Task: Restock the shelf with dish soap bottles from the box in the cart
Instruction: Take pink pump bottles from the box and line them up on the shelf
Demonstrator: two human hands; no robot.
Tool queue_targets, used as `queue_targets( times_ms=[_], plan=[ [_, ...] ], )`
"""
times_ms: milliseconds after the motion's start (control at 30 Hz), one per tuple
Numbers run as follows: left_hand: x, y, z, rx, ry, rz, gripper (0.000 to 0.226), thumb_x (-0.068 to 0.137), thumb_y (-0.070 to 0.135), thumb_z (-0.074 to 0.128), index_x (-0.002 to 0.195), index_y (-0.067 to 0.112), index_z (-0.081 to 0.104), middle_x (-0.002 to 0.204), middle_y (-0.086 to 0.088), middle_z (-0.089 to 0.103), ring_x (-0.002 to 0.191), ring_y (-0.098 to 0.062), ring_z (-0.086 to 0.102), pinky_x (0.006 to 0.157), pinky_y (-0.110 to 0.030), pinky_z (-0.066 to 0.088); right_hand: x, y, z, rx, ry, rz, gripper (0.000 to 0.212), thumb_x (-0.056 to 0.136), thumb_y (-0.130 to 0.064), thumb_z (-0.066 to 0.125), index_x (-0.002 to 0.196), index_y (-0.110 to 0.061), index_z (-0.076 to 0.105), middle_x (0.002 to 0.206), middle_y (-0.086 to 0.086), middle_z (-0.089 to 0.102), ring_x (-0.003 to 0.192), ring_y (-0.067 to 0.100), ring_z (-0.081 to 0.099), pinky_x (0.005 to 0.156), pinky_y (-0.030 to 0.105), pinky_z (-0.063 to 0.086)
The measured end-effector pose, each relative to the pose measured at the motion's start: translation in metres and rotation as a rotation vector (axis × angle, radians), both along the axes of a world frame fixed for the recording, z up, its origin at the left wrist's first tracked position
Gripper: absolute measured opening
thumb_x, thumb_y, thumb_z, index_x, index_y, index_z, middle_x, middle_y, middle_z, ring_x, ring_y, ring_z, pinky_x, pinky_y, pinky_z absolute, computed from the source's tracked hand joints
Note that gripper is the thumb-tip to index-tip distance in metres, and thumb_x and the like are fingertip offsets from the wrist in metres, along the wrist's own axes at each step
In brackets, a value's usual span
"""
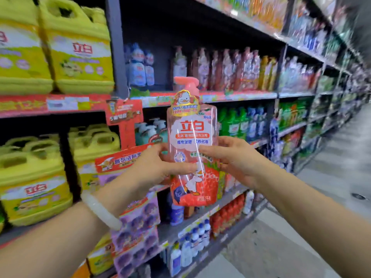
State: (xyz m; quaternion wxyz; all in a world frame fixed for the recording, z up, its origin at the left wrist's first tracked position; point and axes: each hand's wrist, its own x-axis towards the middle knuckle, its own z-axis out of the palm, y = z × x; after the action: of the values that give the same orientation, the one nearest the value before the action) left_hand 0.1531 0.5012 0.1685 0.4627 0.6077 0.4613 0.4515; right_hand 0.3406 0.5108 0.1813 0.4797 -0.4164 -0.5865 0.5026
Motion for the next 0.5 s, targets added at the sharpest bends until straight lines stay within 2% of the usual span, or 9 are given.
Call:
queue_targets(
  times_ms=[100,167,233,300,400,467,500],
  plan=[
    [0.035,0.045,0.002,0.017,-0.003,-0.040,0.056,0.059,0.015,0.086,0.108,0.017,0.060,0.092,-0.009,0.073,0.058,-0.008,0.065,0.049,-0.018,0.046,0.033,0.037,0.000,0.016,0.012,-0.052,0.044,0.073,-0.017,0.073,0.114,-0.005,0.064,0.117,0.014,0.067,0.098,0.027,0.067,0.086,0.041,0.052],
    [0.056,0.082,0.004,0.031,-0.023,-0.064,0.053,0.061,0.009,0.085,0.108,0.013,0.060,0.080,-0.004,0.071,0.052,-0.004,0.064,0.043,-0.014,0.044,0.052,0.068,0.001,0.025,0.022,-0.083,0.050,0.070,-0.019,0.073,0.116,-0.004,0.062,0.118,0.014,0.067,0.104,0.030,0.066,0.092,0.046,0.049],
    [0.074,0.119,0.013,0.057,-0.019,-0.064,0.058,0.057,0.012,0.087,0.108,0.014,0.060,0.076,0.001,0.070,0.056,-0.005,0.065,0.045,-0.015,0.044,0.070,0.102,0.009,0.042,0.013,-0.092,0.054,0.066,-0.023,0.074,0.116,-0.005,0.062,0.117,0.013,0.067,0.107,0.031,0.064,0.096,0.046,0.047],
    [0.089,0.160,0.028,0.081,-0.002,-0.058,0.062,0.053,0.017,0.089,0.107,0.016,0.060,0.082,-0.001,0.073,0.067,-0.014,0.067,0.053,-0.021,0.046,0.087,0.139,0.026,0.053,0.012,-0.081,0.058,0.061,-0.026,0.074,0.114,-0.005,0.063,0.115,0.012,0.068,0.102,0.028,0.065,0.091,0.041,0.050],
    [0.110,0.217,0.055,0.139,0.012,-0.050,0.058,0.055,0.017,0.089,0.106,0.015,0.062,0.087,-0.003,0.074,0.070,-0.016,0.069,0.048,-0.018,0.044,0.108,0.196,0.052,0.070,0.029,-0.055,0.043,0.070,-0.023,0.070,0.109,-0.007,0.064,0.106,0.008,0.071,0.091,0.020,0.065,0.084,0.034,0.050],
    [0.124,0.253,0.071,0.179,0.030,-0.053,0.058,0.053,0.021,0.090,0.104,0.019,0.062,0.088,-0.001,0.074,0.072,-0.014,0.070,0.052,-0.022,0.047,0.121,0.231,0.066,0.100,0.043,-0.062,0.029,0.080,-0.017,0.065,0.108,-0.008,0.064,0.105,0.007,0.069,0.091,0.019,0.064,0.083,0.032,0.049],
    [0.131,0.270,0.079,0.195,0.038,-0.045,0.059,0.051,0.023,0.090,0.104,0.020,0.062,0.089,-0.001,0.074,0.073,-0.014,0.070,0.056,-0.024,0.050,0.127,0.248,0.073,0.113,0.049,-0.069,0.028,0.083,-0.015,0.063,0.110,-0.007,0.062,0.106,0.007,0.068,0.092,0.019,0.063,0.083,0.032,0.049]
  ],
)
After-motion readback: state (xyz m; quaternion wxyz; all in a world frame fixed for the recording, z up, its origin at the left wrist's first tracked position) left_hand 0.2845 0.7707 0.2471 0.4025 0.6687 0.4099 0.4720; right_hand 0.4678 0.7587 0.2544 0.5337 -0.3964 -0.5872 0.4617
